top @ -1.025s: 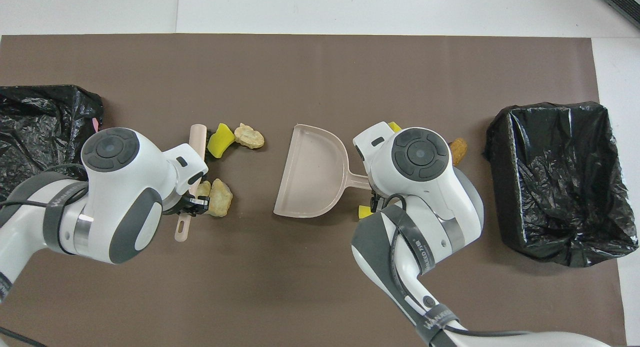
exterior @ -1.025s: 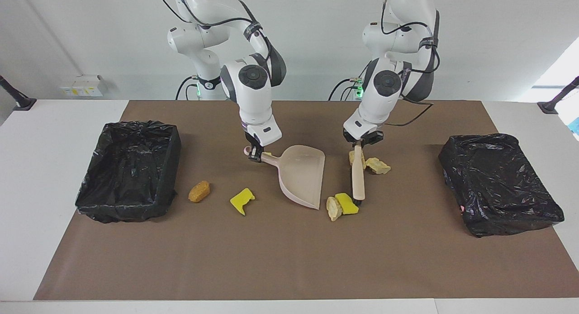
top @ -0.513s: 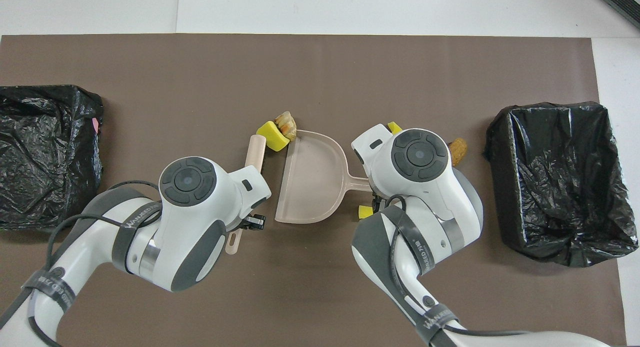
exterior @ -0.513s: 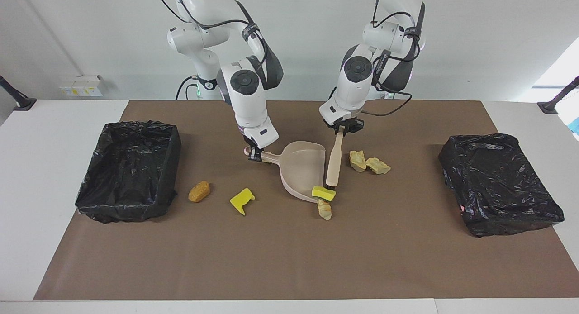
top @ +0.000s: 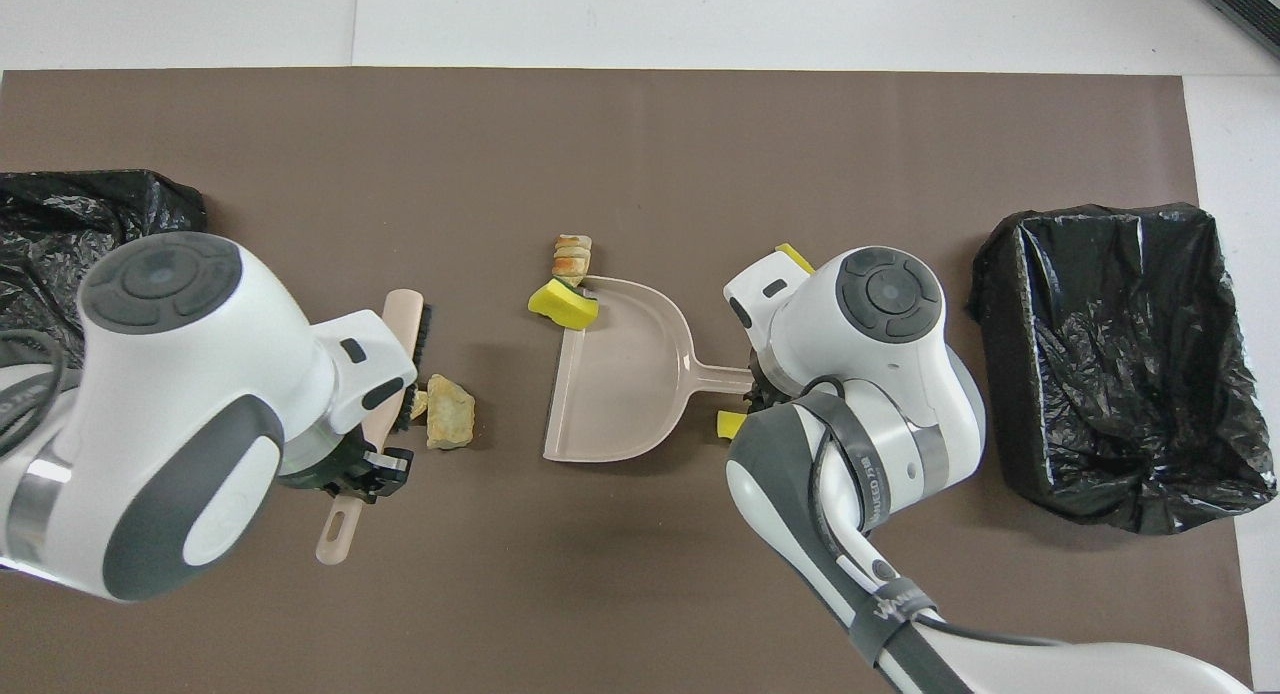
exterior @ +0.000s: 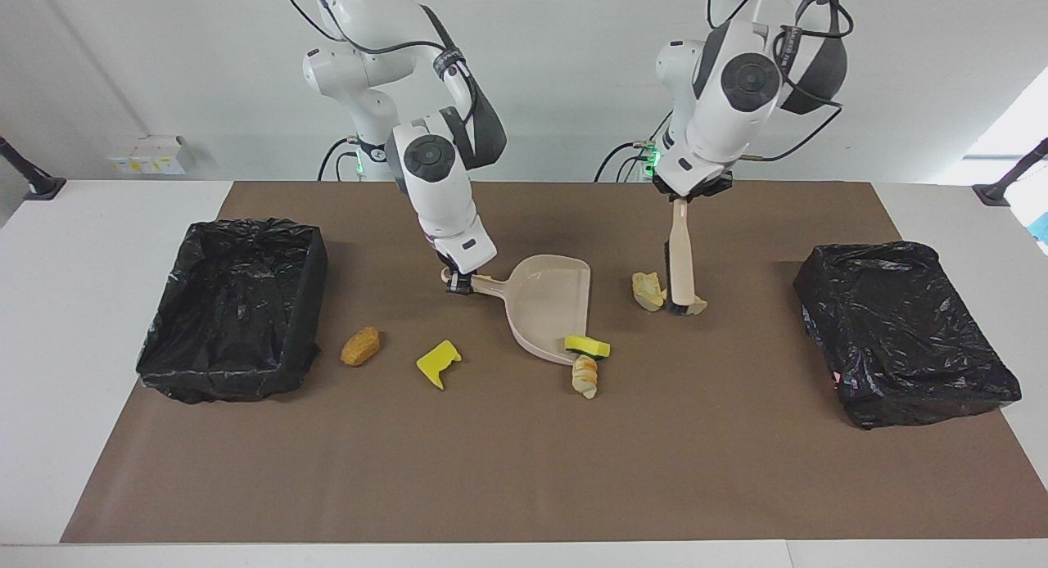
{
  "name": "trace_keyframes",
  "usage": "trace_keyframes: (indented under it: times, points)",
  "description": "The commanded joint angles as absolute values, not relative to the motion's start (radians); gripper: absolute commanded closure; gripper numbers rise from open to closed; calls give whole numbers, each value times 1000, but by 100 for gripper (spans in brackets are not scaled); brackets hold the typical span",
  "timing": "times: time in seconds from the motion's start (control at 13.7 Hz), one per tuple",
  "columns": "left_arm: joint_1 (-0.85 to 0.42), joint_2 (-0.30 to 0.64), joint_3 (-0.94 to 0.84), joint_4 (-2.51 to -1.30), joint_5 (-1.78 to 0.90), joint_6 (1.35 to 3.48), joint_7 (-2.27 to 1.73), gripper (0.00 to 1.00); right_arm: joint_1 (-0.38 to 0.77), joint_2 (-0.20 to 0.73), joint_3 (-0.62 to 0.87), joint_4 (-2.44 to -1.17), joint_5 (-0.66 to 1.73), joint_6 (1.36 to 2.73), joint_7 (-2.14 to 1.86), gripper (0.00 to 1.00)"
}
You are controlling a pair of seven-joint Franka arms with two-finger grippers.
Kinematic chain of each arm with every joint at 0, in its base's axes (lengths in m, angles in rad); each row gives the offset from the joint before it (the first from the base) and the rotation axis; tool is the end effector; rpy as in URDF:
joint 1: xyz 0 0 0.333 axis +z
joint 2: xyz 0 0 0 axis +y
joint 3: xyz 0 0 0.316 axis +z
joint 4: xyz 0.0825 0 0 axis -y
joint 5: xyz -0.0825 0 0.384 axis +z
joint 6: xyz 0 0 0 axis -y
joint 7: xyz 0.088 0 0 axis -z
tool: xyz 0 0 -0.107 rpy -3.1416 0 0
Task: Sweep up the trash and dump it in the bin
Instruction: 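Sweep the tan chunks into the dustpan with the left gripper's brush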
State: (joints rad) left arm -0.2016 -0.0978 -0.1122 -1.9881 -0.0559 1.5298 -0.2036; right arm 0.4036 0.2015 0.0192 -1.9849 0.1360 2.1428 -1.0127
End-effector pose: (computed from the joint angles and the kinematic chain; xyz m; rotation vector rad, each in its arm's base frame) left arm 0.4604 -0.1573 0.4819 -3.0391 0.1517 0.5545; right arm 0.5346 0.2465 0.3613 -2.3472 -1.8961 0.0118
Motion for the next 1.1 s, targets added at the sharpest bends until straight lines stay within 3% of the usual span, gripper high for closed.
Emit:
trace_keyframes:
  times: [0.0, 0.37, 0.59, 1.03]
  points:
    - [-101, -158, -121, -2115, -66, 1624, -218, 100, 400, 199, 26, -2006, 175, 2175, -1049, 100]
    - [-95, -167, -127, -2284, -67, 1769, -294, 100, 405, 198, 26, -2006, 175, 2172, -1049, 100]
    - [-211, -169, -126, -2345, -122, 1842, -467, 100, 407, 198, 26, -2006, 175, 2171, -1048, 100]
    - [-412, -114, -126, -2335, -242, 2038, -747, 100, 407, 198, 26, -2006, 175, 2171, -1045, 100]
